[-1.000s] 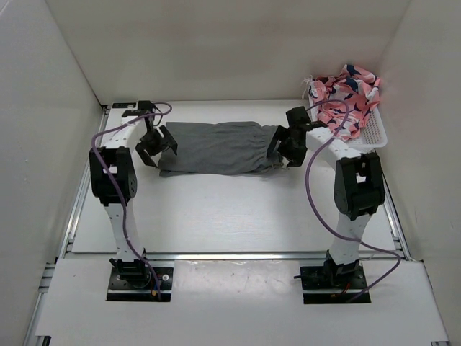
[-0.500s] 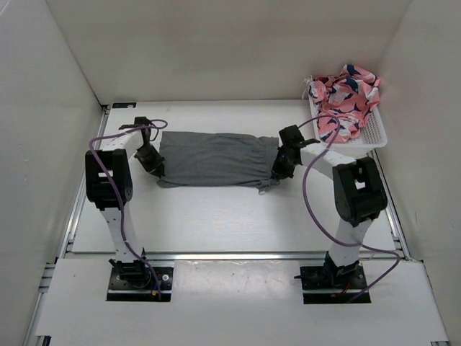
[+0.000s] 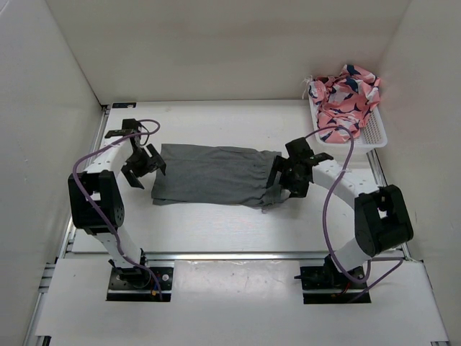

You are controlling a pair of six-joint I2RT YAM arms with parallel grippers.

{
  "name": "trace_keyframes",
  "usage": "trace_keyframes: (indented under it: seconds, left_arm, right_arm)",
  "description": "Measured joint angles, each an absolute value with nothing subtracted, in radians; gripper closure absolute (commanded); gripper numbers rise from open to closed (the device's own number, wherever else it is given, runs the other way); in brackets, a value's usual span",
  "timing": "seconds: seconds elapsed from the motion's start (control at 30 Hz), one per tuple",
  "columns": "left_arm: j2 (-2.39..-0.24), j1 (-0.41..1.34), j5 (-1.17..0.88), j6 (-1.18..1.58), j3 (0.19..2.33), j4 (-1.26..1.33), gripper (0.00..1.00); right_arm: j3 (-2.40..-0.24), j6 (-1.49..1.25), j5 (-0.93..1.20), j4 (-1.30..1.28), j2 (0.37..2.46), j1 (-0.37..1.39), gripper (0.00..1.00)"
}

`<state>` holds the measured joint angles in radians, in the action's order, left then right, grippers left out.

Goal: Fold and stack the shorts
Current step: Fold the shorts

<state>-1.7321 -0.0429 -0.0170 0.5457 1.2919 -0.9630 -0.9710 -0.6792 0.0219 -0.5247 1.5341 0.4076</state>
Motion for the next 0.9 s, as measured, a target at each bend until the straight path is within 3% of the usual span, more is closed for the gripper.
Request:
trace_keyframes:
  seconds: [0.17,0.3,0.43,0.47,0.57,0.9]
  left_arm:
    - [-1.732,-0.043,-0.008,0.542,1.320,-0.965,0.00]
    - [-1.732,-0.043,-0.004,0.543,1.327,-0.966,0.00]
    - [-1.732,-0.050,0.009,0.543,1.332,-0.967,0.05]
    - [-1.732,-0.054,0.012,0.544,1.335,-0.968,0.05]
    - [-1.735,-0.073,0.016,0.546,1.348,-0.969,0.09]
    - [-1.747,-0.101,0.020,0.540,1.364,-0.967,0.13]
  right_arm:
    - [-1.039,-0.654,0.028,-0.495,1.613,0.382,0.05]
    - [-1.053,-0.641,0.038,-0.431,1.722,0.337,0.20]
    - [-1.059,-0.636,0.067,-0.362,1.761,0.322,0.46]
    - [-1.058,-0.633,0.073,-0.345,1.766,0.324,0.64]
    - [-1.056,-0.631,0.087,-0.308,1.781,0.332,1.00]
    - [-1.047,-0.602,-0.029,-0.370,1.700,0.345,1.00]
